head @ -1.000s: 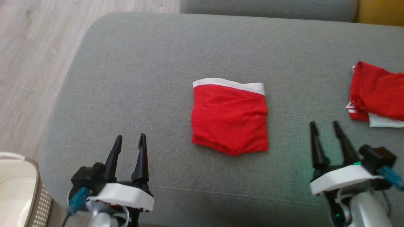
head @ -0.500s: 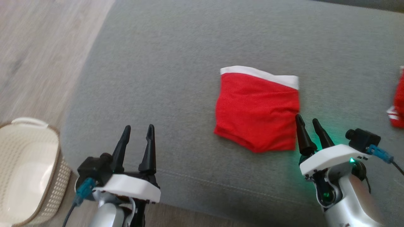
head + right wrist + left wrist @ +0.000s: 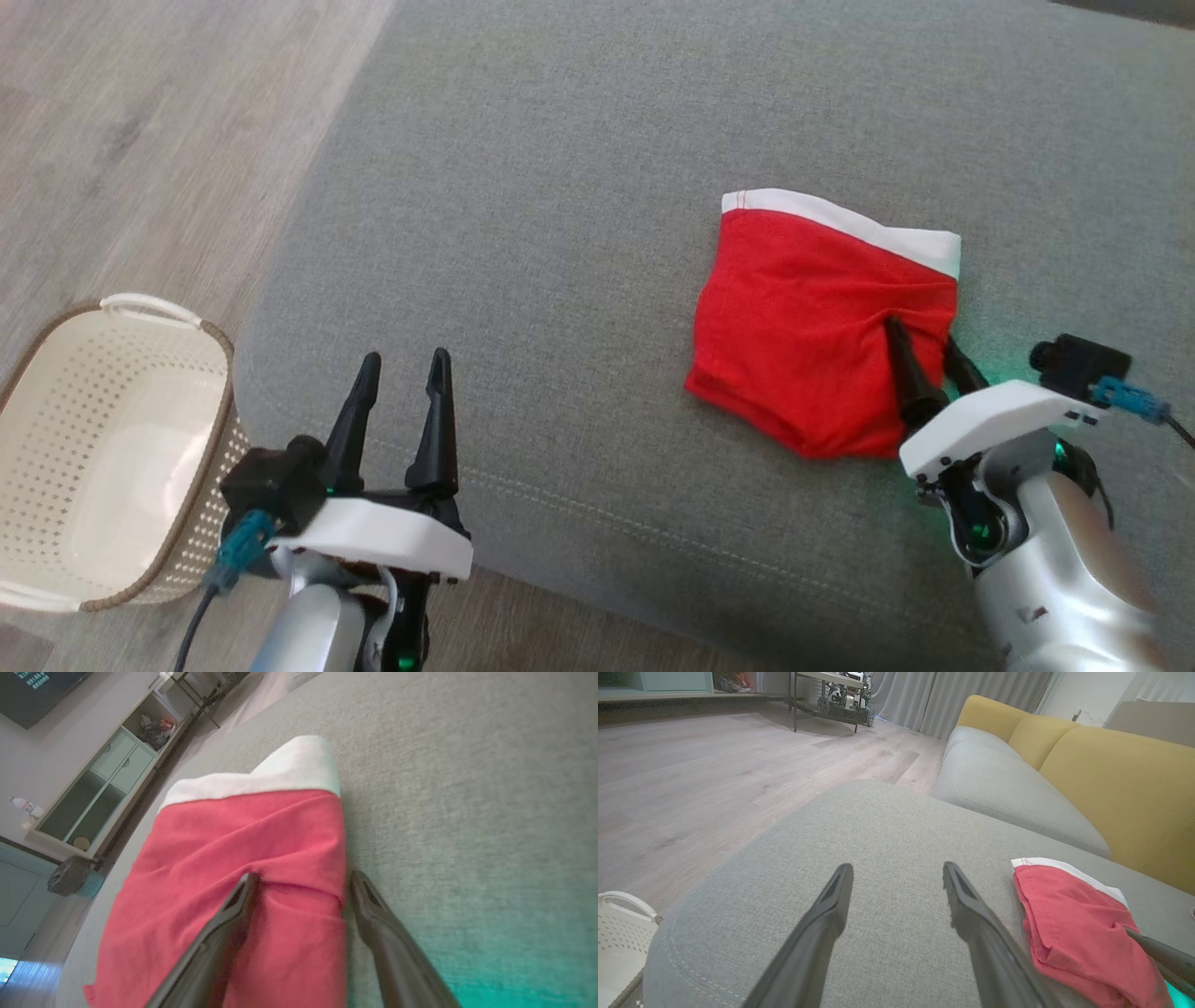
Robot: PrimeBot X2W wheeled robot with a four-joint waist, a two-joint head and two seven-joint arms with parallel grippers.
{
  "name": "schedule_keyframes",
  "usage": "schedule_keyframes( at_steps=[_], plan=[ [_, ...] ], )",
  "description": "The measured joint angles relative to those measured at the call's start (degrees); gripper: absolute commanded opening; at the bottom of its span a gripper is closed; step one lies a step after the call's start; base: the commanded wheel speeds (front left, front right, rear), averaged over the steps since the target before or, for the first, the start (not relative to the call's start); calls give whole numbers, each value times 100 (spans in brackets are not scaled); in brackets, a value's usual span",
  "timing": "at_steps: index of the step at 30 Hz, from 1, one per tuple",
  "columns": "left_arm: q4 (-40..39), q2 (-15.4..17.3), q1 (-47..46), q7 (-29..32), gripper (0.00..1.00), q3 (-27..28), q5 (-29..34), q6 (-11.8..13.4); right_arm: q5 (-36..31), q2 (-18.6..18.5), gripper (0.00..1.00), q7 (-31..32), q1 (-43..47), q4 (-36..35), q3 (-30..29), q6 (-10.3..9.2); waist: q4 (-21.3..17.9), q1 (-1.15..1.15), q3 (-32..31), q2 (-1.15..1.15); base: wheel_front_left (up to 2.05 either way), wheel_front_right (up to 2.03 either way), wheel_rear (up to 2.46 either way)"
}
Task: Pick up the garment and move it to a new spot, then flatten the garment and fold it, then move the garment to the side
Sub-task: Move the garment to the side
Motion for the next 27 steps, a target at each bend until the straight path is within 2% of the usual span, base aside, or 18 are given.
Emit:
schedule_keyframes(
  at_steps=[1,2,3,6,11,19,25,27],
  plan=[
    [1,0,2,0,100,-1,-7,1,1,-5,69,34,-5,5,36,0,-1,0,-6,0,0,0,0],
    [2,0,3,0,100,-1,-8,1,-4,-7,27,33,-14,22,79,1,-7,0,-11,0,0,0,0],
    [2,0,3,0,100,-2,-8,1,-64,-16,0,26,-29,46,149,1,-15,0,-16,0,0,0,0],
    [2,0,3,0,100,5,-7,3,-350,-42,0,-152,-98,155,380,1,-68,0,-31,0,0,0,0],
    [3,-1,4,0,100,7,-2,0,-1210,-223,0,-609,-98,278,725,5,-234,0,-57,0,0,0,0],
    [-9,0,1,0,100,59,112,-56,-2401,-500,0,-789,-383,79,1137,5,-728,0,-72,0,0,0,0],
    [-24,1,-81,0,100,46,200,-160,-2596,-745,0,-753,-739,-226,1292,5,-1193,0,-6,0,0,0,0],
    [-38,1,-226,0,100,38,240,-204,-2621,-959,0,-646,-845,-335,1346,5,-1400,0,42,0,0,0,0]
  ],
)
